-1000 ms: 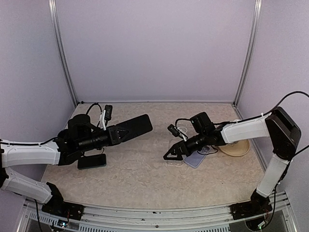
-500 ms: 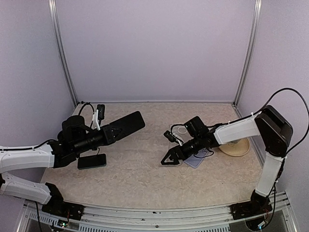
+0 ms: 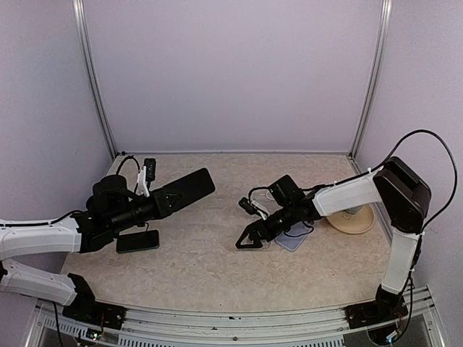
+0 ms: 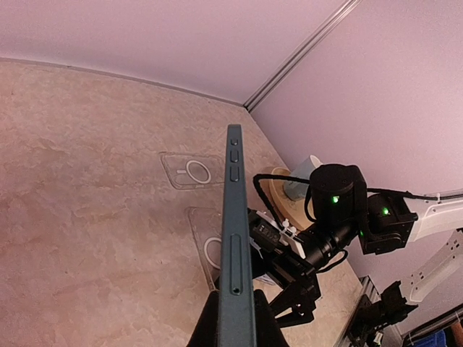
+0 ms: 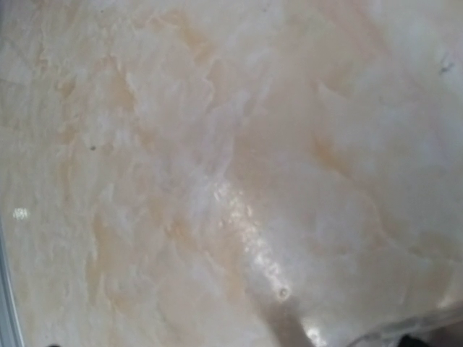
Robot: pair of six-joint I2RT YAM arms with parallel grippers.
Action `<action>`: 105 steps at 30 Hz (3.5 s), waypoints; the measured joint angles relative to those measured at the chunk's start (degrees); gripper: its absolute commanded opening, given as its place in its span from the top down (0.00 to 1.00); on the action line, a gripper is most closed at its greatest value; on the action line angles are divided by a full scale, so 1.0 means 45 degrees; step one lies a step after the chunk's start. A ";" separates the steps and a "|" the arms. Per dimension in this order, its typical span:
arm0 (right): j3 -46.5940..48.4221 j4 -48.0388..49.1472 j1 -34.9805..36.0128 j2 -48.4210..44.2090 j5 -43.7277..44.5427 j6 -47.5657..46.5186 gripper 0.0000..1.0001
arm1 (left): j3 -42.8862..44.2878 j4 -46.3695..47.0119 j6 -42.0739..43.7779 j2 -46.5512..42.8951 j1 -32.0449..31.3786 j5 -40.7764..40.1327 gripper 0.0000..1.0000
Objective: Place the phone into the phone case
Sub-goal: Rotate the phone case at the center of the board, then install the phone on the phone case.
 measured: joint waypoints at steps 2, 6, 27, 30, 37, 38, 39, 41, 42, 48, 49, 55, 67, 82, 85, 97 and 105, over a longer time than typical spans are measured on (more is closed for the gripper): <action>0.0034 -0.0034 0.0039 0.0000 0.0063 -0.0015 0.00 | -0.0024 0.0000 0.0005 -0.0024 0.0000 -0.0010 1.00; 0.0141 -0.0126 0.0063 0.0034 0.0170 -0.0049 0.00 | -0.0034 0.0005 0.0000 -0.0024 0.0024 -0.0015 1.00; 0.2317 -0.0015 0.0083 0.1637 0.0646 0.0141 0.00 | -0.0194 0.0010 -0.0063 -0.0170 0.0083 -0.0345 1.00; 0.2773 -0.0019 0.0087 0.1962 0.0831 0.0204 0.00 | -0.0359 0.0015 -0.0102 -0.0481 0.0117 -0.0525 1.00; 0.3993 -0.0044 0.0087 0.2671 0.1452 0.0262 0.00 | -0.0481 0.0049 -0.0253 -0.0709 0.0160 -0.0651 1.00; 0.4124 -0.0049 0.0087 0.2739 0.1515 0.0272 0.00 | -0.0500 0.0049 -0.0272 -0.0709 0.0160 -0.0646 1.00; 0.4269 -0.0058 0.0087 0.2812 0.1569 0.0287 0.00 | -0.0510 0.0049 -0.0306 -0.0704 0.0160 -0.0627 1.00; 0.4449 -0.0063 0.0087 0.2866 0.1598 0.0301 0.00 | -0.0520 0.0049 -0.0389 -0.0661 0.0160 -0.0554 1.00; 0.4473 -0.0063 0.0087 0.2861 0.1579 0.0316 0.00 | -0.0520 0.0049 -0.0413 -0.0651 0.0160 -0.0510 1.00; 0.4226 -0.0175 -0.0073 0.2273 0.1574 0.0437 0.00 | -0.0529 0.0053 -0.0709 -0.0539 0.0160 -0.0219 1.00; 0.4046 -0.0180 -0.0136 0.1987 0.1535 0.0491 0.00 | -0.0529 0.0063 -0.0787 -0.0510 0.0160 -0.0141 1.00; 0.2336 0.0049 -0.1608 -0.0112 0.1209 0.0996 0.00 | -0.0529 0.0500 -0.1185 0.0219 0.0160 0.0714 1.00; 0.0262 -0.0437 -0.3288 -0.1617 0.2064 0.1001 0.00 | 0.0544 0.1190 -0.2521 0.3677 -0.0185 0.2059 1.00; -0.0685 -0.0393 -0.3589 -0.1671 0.2608 0.0709 0.00 | 0.4211 0.1069 -0.4439 0.7752 -0.0602 0.3784 1.00; -0.0826 -0.0272 -0.3589 -0.1671 0.2448 0.0719 0.00 | 0.4629 0.0933 -0.4643 0.8291 -0.0704 0.4036 1.00; -0.0937 0.0568 -0.3803 -0.1671 0.1287 0.1073 0.00 | 0.6033 0.0039 -0.4736 0.9768 -0.0772 0.4386 1.00; -0.1078 0.1326 -0.3852 -0.1647 0.0554 0.1559 0.00 | 0.6450 -0.0262 -0.4847 1.0346 -0.0772 0.4493 1.00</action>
